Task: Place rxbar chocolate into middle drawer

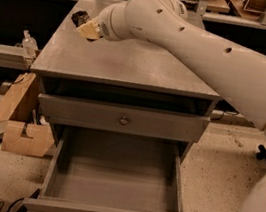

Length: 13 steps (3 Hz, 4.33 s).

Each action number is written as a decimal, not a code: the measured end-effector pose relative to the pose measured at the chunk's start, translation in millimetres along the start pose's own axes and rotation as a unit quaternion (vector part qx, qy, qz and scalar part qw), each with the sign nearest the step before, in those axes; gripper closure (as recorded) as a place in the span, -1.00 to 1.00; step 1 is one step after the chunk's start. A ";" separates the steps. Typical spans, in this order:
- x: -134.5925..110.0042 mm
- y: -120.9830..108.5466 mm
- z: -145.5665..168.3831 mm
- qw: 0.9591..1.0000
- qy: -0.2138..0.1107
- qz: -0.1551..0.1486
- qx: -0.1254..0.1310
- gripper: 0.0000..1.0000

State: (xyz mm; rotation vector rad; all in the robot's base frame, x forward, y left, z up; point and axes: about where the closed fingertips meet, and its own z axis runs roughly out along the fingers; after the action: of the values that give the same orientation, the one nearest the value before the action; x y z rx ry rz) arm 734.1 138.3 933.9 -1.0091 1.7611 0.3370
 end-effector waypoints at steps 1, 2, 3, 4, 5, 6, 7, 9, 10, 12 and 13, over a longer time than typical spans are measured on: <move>11.7 8.0 -50.1 1.000 0.001 -0.007 0.002 1.00; 40.3 15.2 -101.2 1.000 0.010 -0.015 0.007 1.00; 95.4 37.5 -150.5 0.999 0.030 -0.027 -0.011 1.00; 134.6 49.0 -173.4 0.999 0.032 -0.031 -0.029 1.00; 166.7 53.1 -176.2 0.998 0.016 -0.047 -0.046 1.00; 166.3 53.3 -176.1 0.998 0.016 -0.047 -0.047 1.00; 188.2 58.3 -176.8 0.997 0.024 -0.054 -0.058 1.00; 281.0 81.7 -184.8 0.987 0.025 -0.106 -0.114 1.00; 327.9 89.3 -171.8 0.979 0.033 -0.140 -0.146 1.00; 334.7 96.4 -158.3 0.977 0.036 -0.141 -0.157 1.00; 368.9 109.0 -122.6 0.973 0.051 -0.137 -0.176 1.00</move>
Offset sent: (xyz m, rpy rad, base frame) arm -0.1346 -0.1462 -0.0123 -0.0841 -0.0136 -0.0283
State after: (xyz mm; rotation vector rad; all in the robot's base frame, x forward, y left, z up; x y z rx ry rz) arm 530.4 -47.7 639.0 -1.5291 1.6567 0.4376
